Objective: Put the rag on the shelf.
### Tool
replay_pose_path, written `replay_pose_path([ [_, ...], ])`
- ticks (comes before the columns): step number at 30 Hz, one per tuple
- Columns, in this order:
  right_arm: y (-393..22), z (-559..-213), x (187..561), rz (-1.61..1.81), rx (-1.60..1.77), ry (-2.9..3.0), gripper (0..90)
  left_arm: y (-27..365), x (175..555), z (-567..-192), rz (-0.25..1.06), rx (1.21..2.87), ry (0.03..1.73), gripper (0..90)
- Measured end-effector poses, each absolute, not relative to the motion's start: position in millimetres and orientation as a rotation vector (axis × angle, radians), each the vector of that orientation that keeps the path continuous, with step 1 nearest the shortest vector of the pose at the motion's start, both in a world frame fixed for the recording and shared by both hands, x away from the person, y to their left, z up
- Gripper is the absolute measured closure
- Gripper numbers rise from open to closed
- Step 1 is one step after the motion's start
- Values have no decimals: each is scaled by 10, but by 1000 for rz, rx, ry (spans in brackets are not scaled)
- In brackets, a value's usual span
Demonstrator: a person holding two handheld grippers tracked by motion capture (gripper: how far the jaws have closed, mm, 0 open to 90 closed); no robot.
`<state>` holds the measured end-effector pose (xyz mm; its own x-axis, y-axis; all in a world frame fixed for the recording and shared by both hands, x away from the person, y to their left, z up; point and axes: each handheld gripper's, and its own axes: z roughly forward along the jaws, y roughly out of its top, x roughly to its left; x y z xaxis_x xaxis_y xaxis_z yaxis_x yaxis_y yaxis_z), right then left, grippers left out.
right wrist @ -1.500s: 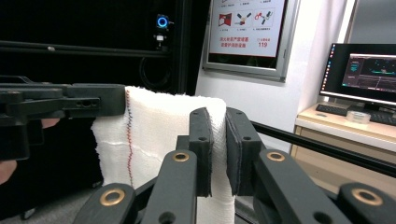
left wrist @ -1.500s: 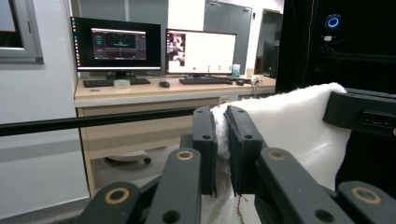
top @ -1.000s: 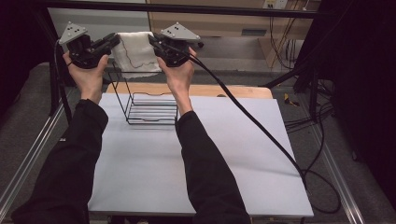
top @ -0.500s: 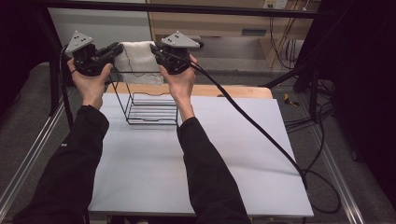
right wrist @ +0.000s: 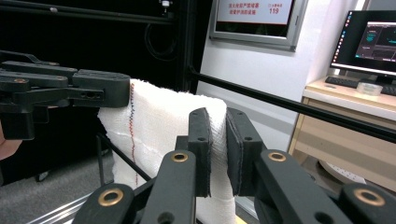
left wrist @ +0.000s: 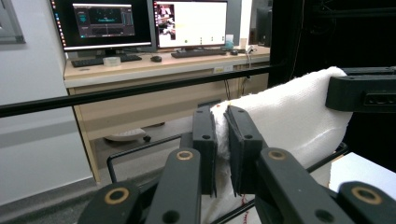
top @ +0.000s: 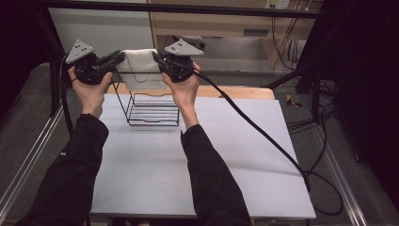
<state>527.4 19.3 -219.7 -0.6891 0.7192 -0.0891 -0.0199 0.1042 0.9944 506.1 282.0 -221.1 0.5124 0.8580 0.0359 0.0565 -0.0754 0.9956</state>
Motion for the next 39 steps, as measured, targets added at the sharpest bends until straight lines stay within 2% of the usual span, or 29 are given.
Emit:
replay_pose_path([
  [16,160,-2208,5158,1656,631,1803,812,2853,4906,-2203,799,1512,782,824],
  [39,118,-2393,4925,1606,603,1929,805,2889,4621,-2362,732,1610,844,779],
])
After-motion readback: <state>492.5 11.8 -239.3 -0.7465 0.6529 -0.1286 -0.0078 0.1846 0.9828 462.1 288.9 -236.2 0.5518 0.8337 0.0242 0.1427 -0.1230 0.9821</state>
